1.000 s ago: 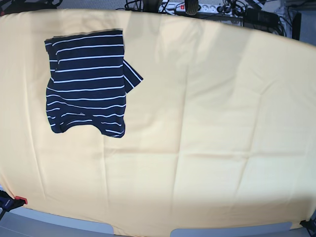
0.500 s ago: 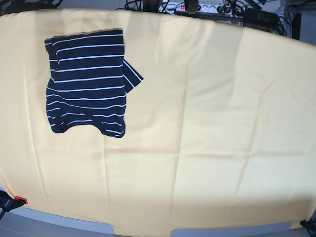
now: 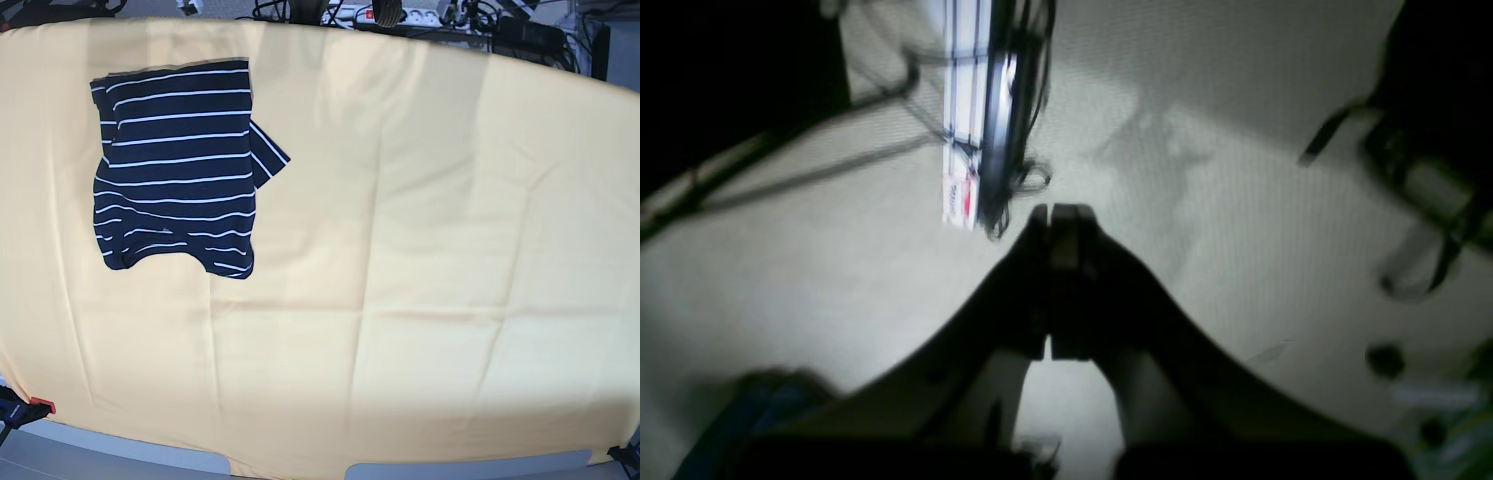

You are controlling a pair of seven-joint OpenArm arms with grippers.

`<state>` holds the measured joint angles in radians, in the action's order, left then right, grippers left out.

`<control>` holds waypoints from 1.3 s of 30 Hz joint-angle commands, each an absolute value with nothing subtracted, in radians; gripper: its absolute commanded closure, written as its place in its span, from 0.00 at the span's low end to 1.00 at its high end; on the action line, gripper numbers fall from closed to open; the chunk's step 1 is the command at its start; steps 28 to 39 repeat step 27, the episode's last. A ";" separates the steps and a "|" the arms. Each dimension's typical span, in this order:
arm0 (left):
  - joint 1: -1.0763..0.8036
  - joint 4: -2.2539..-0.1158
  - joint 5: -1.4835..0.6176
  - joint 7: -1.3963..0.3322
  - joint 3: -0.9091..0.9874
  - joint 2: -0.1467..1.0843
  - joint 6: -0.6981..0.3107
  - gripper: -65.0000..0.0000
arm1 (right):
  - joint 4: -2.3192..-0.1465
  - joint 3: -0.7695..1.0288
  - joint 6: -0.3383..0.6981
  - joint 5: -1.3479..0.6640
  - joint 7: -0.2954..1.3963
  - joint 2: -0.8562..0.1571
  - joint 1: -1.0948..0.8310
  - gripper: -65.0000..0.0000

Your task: Fold the T-shirt properly

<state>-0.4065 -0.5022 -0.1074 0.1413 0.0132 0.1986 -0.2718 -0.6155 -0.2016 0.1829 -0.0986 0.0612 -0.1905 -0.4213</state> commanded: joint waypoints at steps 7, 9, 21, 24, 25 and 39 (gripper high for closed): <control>-0.317 -0.323 -0.105 0.218 0.013 0.096 -0.171 1.00 | -0.527 -0.224 0.155 -0.101 -0.017 -0.126 -0.386 1.00; -0.316 -0.312 -0.104 0.230 0.013 0.076 -0.170 1.00 | -0.526 -0.224 0.168 -0.107 -0.040 -0.111 -0.385 1.00; -0.319 -0.312 -0.123 0.228 0.013 0.038 -0.127 1.00 | -0.526 -0.224 0.191 -0.144 -0.057 -0.075 -0.382 1.00; -0.320 -0.312 -0.123 0.225 0.013 0.038 -0.142 1.00 | -0.526 -0.224 0.192 -0.160 -0.047 -0.075 -0.382 1.00; -0.321 -0.312 -0.123 0.225 0.013 0.038 -0.142 1.00 | -0.526 -0.224 0.192 -0.160 -0.044 -0.075 -0.382 1.00; -0.321 -0.312 -0.123 0.225 0.013 0.038 -0.141 1.00 | -0.526 -0.224 0.201 -0.160 -0.042 -0.075 -0.382 1.00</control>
